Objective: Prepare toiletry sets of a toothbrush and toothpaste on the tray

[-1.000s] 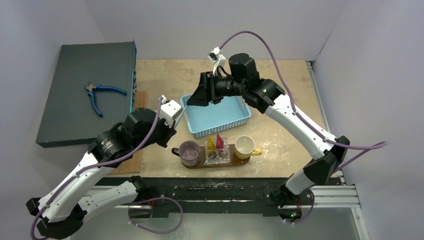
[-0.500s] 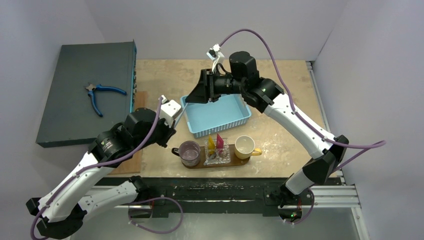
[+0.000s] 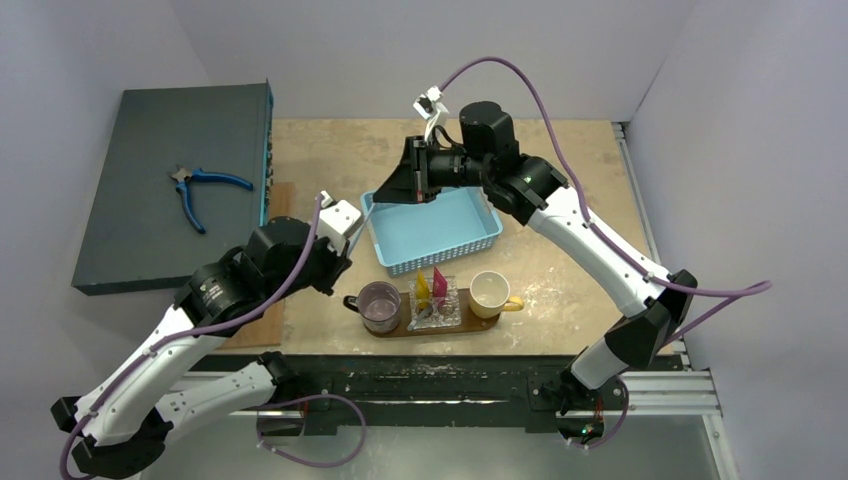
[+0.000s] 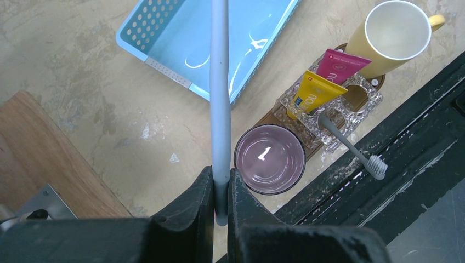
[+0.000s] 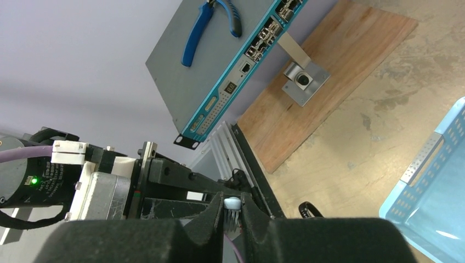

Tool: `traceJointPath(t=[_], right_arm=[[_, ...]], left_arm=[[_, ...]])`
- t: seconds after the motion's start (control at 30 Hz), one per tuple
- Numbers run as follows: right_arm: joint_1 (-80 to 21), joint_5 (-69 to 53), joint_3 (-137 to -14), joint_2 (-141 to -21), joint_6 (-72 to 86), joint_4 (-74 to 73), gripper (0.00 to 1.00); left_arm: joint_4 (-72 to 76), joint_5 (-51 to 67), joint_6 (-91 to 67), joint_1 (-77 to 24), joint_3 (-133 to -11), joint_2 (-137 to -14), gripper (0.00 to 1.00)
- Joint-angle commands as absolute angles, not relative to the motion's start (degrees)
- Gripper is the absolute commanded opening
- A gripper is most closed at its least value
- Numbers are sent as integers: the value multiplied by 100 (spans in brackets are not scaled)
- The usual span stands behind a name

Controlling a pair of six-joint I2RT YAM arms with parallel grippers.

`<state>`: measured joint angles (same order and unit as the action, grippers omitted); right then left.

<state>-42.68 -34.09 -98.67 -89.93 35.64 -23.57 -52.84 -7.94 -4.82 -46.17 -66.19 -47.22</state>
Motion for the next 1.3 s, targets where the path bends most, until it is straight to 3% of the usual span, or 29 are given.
traceJointPath(t=[0.0, 0.1, 0.2, 0.47, 0.73, 0.87, 0.93, 1.27], right_arm=[[-4254, -3646, -9954, -8993, 3612, -2050, 10], [-4250, -3642, -9934, -8991, 3606, -2056, 0], [-4251, -3603, -9909, -8971, 3573, -2067, 0], [-4254, -3197, -9724, -8716, 3339, -2271, 0], [-4254, -2688, -9326, -8156, 2955, -2593, 0], [-4253, -2378, -9176, -7863, 2680, -2872, 0], [-4253, -2229, -9112, -7700, 2545, -3001, 0], [-4263, -1828, -9029, -6790, 1748, -3824, 0]], left_arm=[[-5164, -880, -360, -4632, -6666, -4665, 0], [-5162, -883, -361, -4635, -6662, -4643, 0], [-5159, -904, -378, -4636, -6662, -4607, 2], [-4957, -897, -529, -4639, -6628, -4459, 51], [-4704, -548, -716, -4635, -6618, -4455, 70], [-4586, -381, -843, -4632, -6609, -4448, 96], [-4540, -351, -903, -4636, -6613, -4441, 100], [-4451, -515, -1112, -4634, -6572, -4288, 100]])
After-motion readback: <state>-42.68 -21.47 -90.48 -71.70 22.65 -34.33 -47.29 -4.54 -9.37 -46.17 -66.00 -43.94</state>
